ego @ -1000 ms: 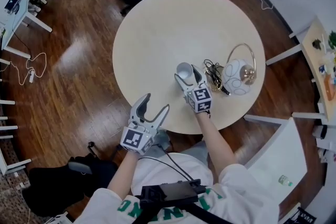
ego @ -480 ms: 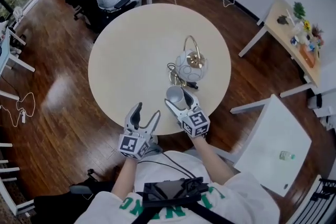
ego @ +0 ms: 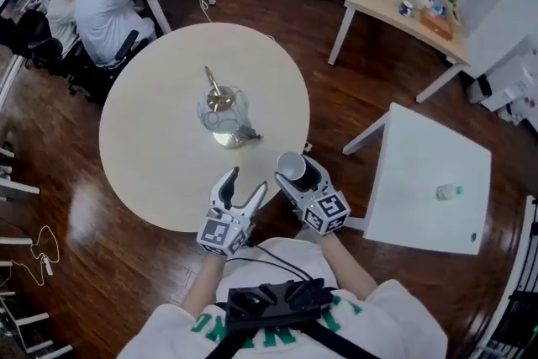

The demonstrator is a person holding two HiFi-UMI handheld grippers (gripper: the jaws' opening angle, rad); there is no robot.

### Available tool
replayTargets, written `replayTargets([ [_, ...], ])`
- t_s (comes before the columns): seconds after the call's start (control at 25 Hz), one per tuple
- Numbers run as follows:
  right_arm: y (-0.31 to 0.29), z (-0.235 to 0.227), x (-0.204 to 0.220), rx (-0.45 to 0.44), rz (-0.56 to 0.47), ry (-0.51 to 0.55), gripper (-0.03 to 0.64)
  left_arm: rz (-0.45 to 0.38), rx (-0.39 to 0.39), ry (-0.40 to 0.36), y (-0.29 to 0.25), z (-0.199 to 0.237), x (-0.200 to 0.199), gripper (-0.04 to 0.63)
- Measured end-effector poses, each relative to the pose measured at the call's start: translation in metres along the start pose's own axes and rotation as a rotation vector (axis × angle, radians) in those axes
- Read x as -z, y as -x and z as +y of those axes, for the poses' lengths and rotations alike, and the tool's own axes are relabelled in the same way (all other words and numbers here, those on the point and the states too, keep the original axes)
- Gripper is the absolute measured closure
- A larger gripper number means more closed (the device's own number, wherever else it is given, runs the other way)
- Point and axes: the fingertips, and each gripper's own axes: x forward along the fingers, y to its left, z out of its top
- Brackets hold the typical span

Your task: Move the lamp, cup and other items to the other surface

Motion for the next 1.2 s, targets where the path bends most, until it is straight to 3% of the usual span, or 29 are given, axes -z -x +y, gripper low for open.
replayTargets([
  [0.6, 0.233, -0.170, -0.009, 0.604, -0.180, -0.084, 0.261, 0.142, 0.572, -0.075, -0.149, -0.204, 0.042, 0.291],
  [0.84, 0.346, -0.215, 0.023, 0.900, -0.192, -0.167, 0.261, 0.219, 0.839, -0.079, -0.191, -0.303, 0.070, 0.291],
  [1.2, 0.502, -0.301, 0.087, 1.211, -0.218, -0.234, 0.259, 0.335, 1.158, -0.133, -0.220, -0.467, 0.146, 0.291],
])
